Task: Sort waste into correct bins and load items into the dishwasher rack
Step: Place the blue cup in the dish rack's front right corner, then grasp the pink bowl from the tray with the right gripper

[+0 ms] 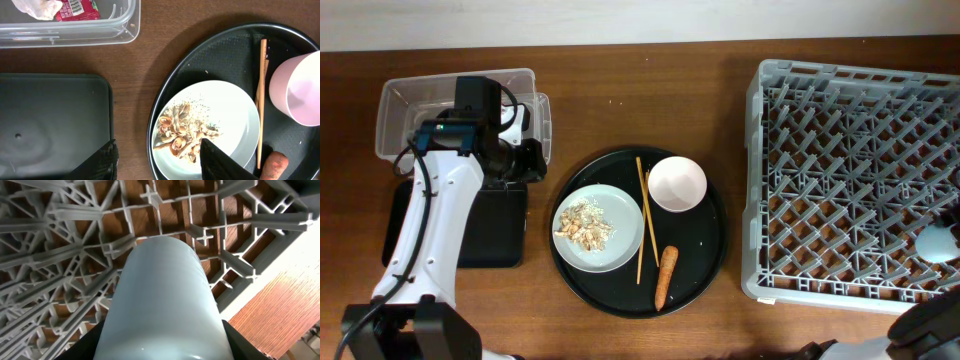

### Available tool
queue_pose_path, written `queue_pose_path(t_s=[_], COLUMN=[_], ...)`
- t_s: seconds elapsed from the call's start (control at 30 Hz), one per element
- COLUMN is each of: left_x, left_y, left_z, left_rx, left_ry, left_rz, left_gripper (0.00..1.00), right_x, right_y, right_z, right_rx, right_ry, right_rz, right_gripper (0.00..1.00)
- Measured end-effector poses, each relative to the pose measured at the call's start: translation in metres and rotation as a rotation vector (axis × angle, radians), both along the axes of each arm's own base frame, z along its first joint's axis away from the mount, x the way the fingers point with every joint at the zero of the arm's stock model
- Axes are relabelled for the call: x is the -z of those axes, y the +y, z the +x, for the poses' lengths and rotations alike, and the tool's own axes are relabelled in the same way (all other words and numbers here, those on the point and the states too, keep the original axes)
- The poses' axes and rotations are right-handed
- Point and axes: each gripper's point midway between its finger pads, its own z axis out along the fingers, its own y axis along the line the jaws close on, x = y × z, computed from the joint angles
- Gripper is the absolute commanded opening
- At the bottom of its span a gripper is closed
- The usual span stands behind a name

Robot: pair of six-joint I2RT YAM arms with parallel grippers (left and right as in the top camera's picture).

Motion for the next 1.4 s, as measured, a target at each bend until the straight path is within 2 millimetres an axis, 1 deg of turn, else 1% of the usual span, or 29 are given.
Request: queue_pose_path(t_s=[0.03, 0.07, 0.1, 0.13, 0.27, 0.3, 0.43, 0.47, 0.5, 0.53, 0.57, 0.6, 0.63, 0.67, 0.7, 0.73, 0.77, 0.83, 0.87, 0.9, 0.93, 0.97, 1.0, 1.07, 1.1, 1.2, 1.27, 1.33, 1.4], left_x=[0.0, 0.0, 0.0, 0.0, 0.0, 0.0, 0.0, 0.0, 0.0, 0.001, 0.001, 0.001, 0.001, 0.001, 0.001, 0.002, 0.002, 0.003, 0.003, 0.003, 0.003, 0.003, 0.003, 0.003, 0.003, 0.003, 0.003, 0.003, 0.003], left_y=[0.0, 0.0, 0.0, 0.0, 0.0, 0.0, 0.0, 0.0, 0.0, 0.0, 0.0, 0.0, 0.0, 0.0, 0.0, 0.0, 0.0, 0.0, 0.0, 0.0, 0.0, 0.0, 0.0, 0.0, 0.0, 0.0, 0.0, 0.0, 0.0], left_z=[0.0, 0.0, 0.0, 0.0, -0.001, -0.001, -0.001, -0.001, -0.001, -0.001, -0.002, -0.002, -0.002, -0.003, -0.005, -0.006, -0.007, -0.009, -0.009, -0.01, -0.01, -0.01, -0.01, -0.01, -0.01, -0.01, -0.01, -0.01, -0.01], left_rx=[0.0, 0.0, 0.0, 0.0, 0.0, 0.0, 0.0, 0.0, 0.0, 0.0, -0.001, -0.001, 0.0, 0.0, 0.0, 0.0, 0.0, 0.0, 0.0, 0.0, 0.0, 0.0, 0.0, 0.0, 0.0, 0.0, 0.0, 0.0, 0.0], left_ry=[0.0, 0.0, 0.001, 0.001, 0.005, 0.005, 0.005, 0.005, 0.005, 0.006, 0.007, 0.009, 0.011, 0.012, 0.019, 0.024, 0.03, 0.038, 0.04, 0.041, 0.041, 0.042, 0.042, 0.042, 0.042, 0.042, 0.042, 0.042, 0.042], left_rz=[0.0, 0.0, 0.0, 0.0, 0.0, 0.0, 0.0, 0.0, 0.0, 0.0, 0.001, 0.0, 0.001, 0.0, 0.0, 0.001, 0.001, 0.001, 0.002, 0.001, 0.001, 0.001, 0.001, 0.001, 0.001, 0.001, 0.001, 0.001, 0.001], left_gripper=[0.52, 0.52, 0.52, 0.52, 0.52, 0.52, 0.54, 0.54, 0.62, 0.64, 0.64, 0.64, 0.64, 0.64, 0.64, 0.64, 0.64, 0.64, 0.64, 0.64, 0.64, 0.64, 0.64, 0.64, 0.64, 0.64, 0.64, 0.64, 0.64], right_x=[0.014, 0.022, 0.034, 0.038, 0.039, 0.039, 0.038, 0.034, 0.018, -0.016, -0.037, -0.057, -0.074, -0.082, -0.084, -0.085, -0.087, -0.088, -0.085, -0.077, -0.059, -0.04, -0.013, 0.013, 0.043, 0.091, 0.098, 0.099, 0.103], right_y=[0.0, 0.0, 0.0, -0.001, 0.0, 0.002, 0.008, 0.013, 0.015, 0.021, 0.034, 0.053, 0.083, 0.115, 0.174, 0.199, 0.233, 0.299, 0.328, 0.35, 0.373, 0.387, 0.4, 0.404, 0.403, 0.402, 0.402, 0.402, 0.405], right_z=[-0.001, -0.001, -0.002, -0.002, -0.003, -0.004, -0.004, -0.004, 0.004, 0.023, 0.035, 0.054, 0.076, 0.091, 0.113, 0.12, 0.132, 0.143, 0.148, 0.149, 0.156, 0.158, 0.162, 0.166, 0.167, 0.164, 0.166, 0.166, 0.162], right_rx=[0.001, 0.001, 0.003, -0.001, 0.002, 0.001, 0.0, -0.003, -0.025, -0.085, -0.156, -0.254, -0.384, -0.499, -0.701, -0.78, -0.891, -1.085, -1.165, -1.218, -1.269, -1.297, -1.308, -1.298, -1.28, -1.263, -1.259, -1.261, -1.263], right_ry=[0.032, 0.051, 0.077, 0.086, 0.09, 0.096, 0.092, 0.087, 0.047, -0.042, -0.077, -0.127, -0.171, -0.193, -0.207, -0.213, -0.24, -0.277, -0.291, -0.279, -0.253, -0.215, -0.153, -0.093, -0.018, 0.098, 0.103, 0.103, 0.115], right_rz=[0.033, 0.056, 0.083, 0.089, 0.095, 0.101, 0.128, 0.148, 0.142, 0.102, 0.092, 0.063, 0.04, 0.041, 0.067, 0.072, 0.061, 0.067, 0.07, 0.086, 0.107, 0.128, 0.153, 0.164, 0.19, 0.227, 0.226, 0.225, 0.226], right_gripper=[0.51, 0.59, 0.65, 0.68, 0.75, 0.79, 0.77, 0.76, 0.75, 0.75, 0.75, 0.75, 0.75, 0.74, 0.72, 0.71, 0.71, 0.7, 0.69, 0.67, 0.65, 0.63, 0.6, 0.54, 0.52, 0.38, 0.38, 0.28, 0.24])
